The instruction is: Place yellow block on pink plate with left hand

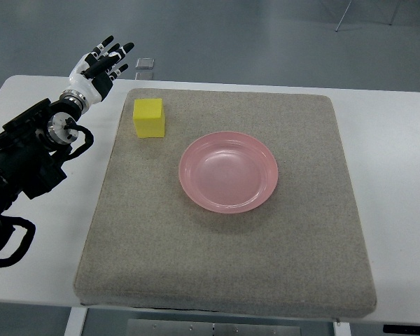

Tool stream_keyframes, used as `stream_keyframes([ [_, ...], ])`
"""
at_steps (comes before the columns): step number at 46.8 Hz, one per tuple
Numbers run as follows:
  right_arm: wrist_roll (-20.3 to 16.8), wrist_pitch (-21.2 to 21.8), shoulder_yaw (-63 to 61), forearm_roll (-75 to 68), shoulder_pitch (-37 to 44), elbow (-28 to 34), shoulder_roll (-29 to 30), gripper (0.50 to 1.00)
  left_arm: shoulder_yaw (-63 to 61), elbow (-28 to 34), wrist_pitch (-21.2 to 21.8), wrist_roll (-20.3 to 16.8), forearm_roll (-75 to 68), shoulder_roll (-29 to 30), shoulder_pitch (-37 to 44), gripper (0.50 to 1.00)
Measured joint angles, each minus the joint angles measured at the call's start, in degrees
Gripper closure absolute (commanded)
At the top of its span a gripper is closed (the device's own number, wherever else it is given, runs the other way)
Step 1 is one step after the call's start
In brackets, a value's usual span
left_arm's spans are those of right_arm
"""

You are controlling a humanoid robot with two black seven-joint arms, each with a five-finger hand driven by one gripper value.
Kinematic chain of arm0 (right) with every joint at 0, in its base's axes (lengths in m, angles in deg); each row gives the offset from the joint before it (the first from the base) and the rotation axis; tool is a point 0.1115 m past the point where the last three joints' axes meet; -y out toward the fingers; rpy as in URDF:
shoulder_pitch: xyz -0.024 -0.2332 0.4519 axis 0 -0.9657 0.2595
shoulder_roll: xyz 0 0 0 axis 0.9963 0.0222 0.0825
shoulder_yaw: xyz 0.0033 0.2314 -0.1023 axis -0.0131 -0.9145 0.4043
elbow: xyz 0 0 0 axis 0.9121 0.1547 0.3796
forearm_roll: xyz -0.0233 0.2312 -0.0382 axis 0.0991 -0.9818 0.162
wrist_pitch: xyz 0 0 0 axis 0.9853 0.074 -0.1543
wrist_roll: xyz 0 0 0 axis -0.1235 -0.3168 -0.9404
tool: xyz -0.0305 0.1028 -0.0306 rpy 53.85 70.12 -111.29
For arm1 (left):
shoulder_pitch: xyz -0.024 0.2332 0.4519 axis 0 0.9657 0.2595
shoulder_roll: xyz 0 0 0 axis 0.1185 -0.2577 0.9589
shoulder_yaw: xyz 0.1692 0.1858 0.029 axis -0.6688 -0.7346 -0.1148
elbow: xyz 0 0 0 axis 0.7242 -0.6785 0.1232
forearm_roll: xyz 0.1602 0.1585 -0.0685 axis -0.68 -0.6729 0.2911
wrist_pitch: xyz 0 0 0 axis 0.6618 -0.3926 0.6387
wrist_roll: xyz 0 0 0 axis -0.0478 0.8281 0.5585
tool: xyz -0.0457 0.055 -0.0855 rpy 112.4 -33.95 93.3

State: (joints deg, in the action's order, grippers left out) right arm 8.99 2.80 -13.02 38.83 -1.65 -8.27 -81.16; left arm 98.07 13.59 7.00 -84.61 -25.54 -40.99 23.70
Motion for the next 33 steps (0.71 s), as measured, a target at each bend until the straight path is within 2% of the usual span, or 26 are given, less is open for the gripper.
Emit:
stream_keyframes([
  [4, 0.0, 0.0, 0.0, 0.0, 0.0, 0.0, 0.0, 0.576, 0.07, 0.0, 0.0, -0.17, -0.03, -0.01, 0.04, 0.527],
  [10, 0.0, 0.0, 0.0, 0.0, 0.0, 0.0, 0.0, 0.576, 0.11, 0.0, 0.0, -2.29, -0.03, -0.07, 0.16, 0.527],
  [33, 0.0, 0.0, 0.0, 0.0, 0.0, 0.0, 0.0, 0.576, -0.1, -0.04, 0.0, -2.37, -0.12, -0.02, 0.17, 0.521],
])
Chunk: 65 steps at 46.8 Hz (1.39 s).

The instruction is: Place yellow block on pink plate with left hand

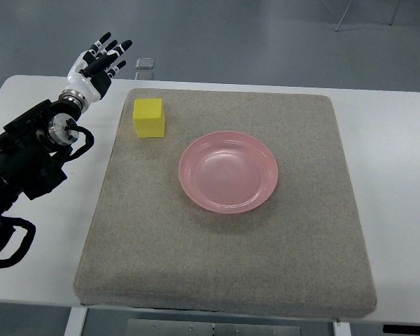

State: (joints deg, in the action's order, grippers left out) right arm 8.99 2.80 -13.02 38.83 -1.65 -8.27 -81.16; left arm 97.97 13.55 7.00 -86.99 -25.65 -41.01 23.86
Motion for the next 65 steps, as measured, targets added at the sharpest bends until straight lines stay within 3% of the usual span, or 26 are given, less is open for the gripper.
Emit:
stream_keyframes([
  [40, 0.0, 0.0, 0.0, 0.0, 0.0, 0.0, 0.0, 0.576, -0.25, -0.06, 0.69, -0.61, -0.36, 0.06, 0.08, 0.521],
  [49, 0.0, 0.0, 0.0, 0.0, 0.0, 0.0, 0.0, 0.576, -1.01, -3.99, 0.49, -0.47, -1.21, 0.87, -0.47, 0.523],
  [65, 0.0, 0.0, 0.0, 0.0, 0.0, 0.0, 0.0, 0.576, -8.25, -4.66, 4.1, 0.1, -3.11, 2.3, -2.62, 0.531],
])
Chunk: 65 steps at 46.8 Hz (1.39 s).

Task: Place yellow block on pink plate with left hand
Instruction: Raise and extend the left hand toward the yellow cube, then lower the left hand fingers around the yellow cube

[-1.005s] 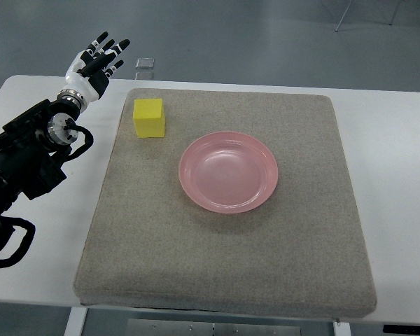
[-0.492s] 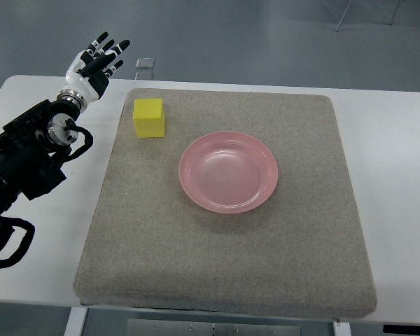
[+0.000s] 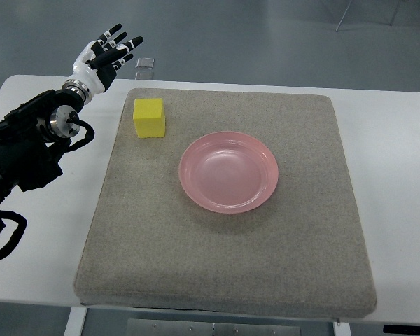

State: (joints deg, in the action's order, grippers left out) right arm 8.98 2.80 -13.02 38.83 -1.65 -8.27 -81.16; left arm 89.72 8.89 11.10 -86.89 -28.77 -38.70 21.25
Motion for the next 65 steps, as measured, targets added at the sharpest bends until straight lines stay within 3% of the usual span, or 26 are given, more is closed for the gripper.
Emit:
stream_keyframes([
  [13, 0.0, 0.0, 0.0, 0.0, 0.0, 0.0, 0.0, 0.576, -16.68, 0.1, 1.0, 0.16, -4.32, 2.64, -3.91, 0.531],
  [20, 0.01, 0.0, 0.0, 0.0, 0.0, 0.0, 0.0, 0.576, -23.99, -0.2, -0.52, 0.84, -9.05, 3.85, -6.69, 0.529],
  [32, 0.0, 0.0, 0.0, 0.0, 0.0, 0.0, 0.0, 0.576, -32.93, -8.1, -4.3, 0.97, -19.7, 9.1, -12.18, 0.531],
  [38, 0.0, 0.0, 0.0, 0.0, 0.0, 0.0, 0.0, 0.576, -34.24, -10.07, -5.33, 0.97, -27.98, 9.73, -14.25, 0.531],
  [48, 0.01, 0.0, 0.0, 0.0, 0.01, 0.0, 0.0, 0.576, -34.27, -13.17, -12.45, 0.75, -41.17, 12.95, -18.05, 0.531],
  [54, 0.0, 0.0, 0.0, 0.0, 0.0, 0.0, 0.0, 0.576, -34.25, -13.85, -13.05, -0.3, -50.2, 13.24, -18.43, 0.534],
  [65, 0.01, 0.0, 0.0, 0.0, 0.0, 0.0, 0.0, 0.576, -34.25, -20.93, -13.25, -0.64, -54.94, 14.74, -19.97, 0.534],
])
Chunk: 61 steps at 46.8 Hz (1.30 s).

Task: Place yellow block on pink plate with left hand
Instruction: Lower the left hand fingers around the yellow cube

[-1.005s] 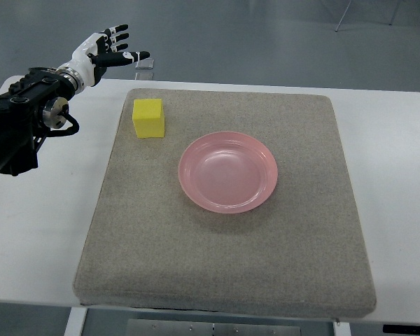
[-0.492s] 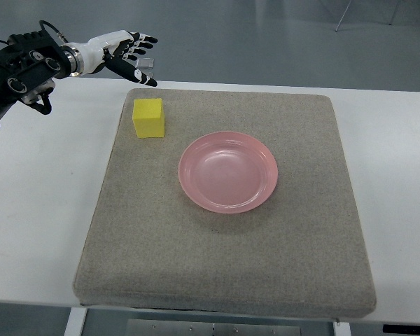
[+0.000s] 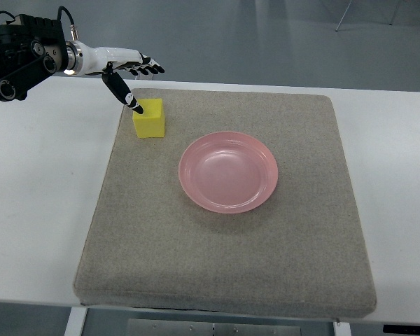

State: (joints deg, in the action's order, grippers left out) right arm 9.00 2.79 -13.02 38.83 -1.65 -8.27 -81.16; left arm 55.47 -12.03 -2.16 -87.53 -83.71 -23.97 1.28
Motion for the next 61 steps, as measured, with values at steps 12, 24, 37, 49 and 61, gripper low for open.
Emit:
stream_keyframes([
  [12, -0.01, 0.0, 0.0, 0.0, 0.0, 0.0, 0.0, 0.576, -3.11, -3.08, 0.46, 0.01, -3.31, 0.96, -0.08, 0.54],
  [24, -0.01, 0.0, 0.0, 0.0, 0.0, 0.0, 0.0, 0.576, -3.19, -2.42, 2.92, 0.09, -5.03, 0.66, 0.61, 0.54],
  [37, -0.01, 0.0, 0.0, 0.0, 0.0, 0.0, 0.0, 0.576, -2.89, -0.79, 3.34, 0.11, -4.26, 0.25, 2.63, 0.538],
  [49, -0.01, 0.0, 0.0, 0.0, 0.0, 0.0, 0.0, 0.576, -2.78, 0.18, 3.74, 0.11, -3.89, -0.17, 4.4, 0.538],
  [61, -0.01, 0.0, 0.0, 0.0, 0.0, 0.0, 0.0, 0.576, -2.44, 0.54, 6.18, 0.11, -3.76, -0.85, 5.12, 0.544],
])
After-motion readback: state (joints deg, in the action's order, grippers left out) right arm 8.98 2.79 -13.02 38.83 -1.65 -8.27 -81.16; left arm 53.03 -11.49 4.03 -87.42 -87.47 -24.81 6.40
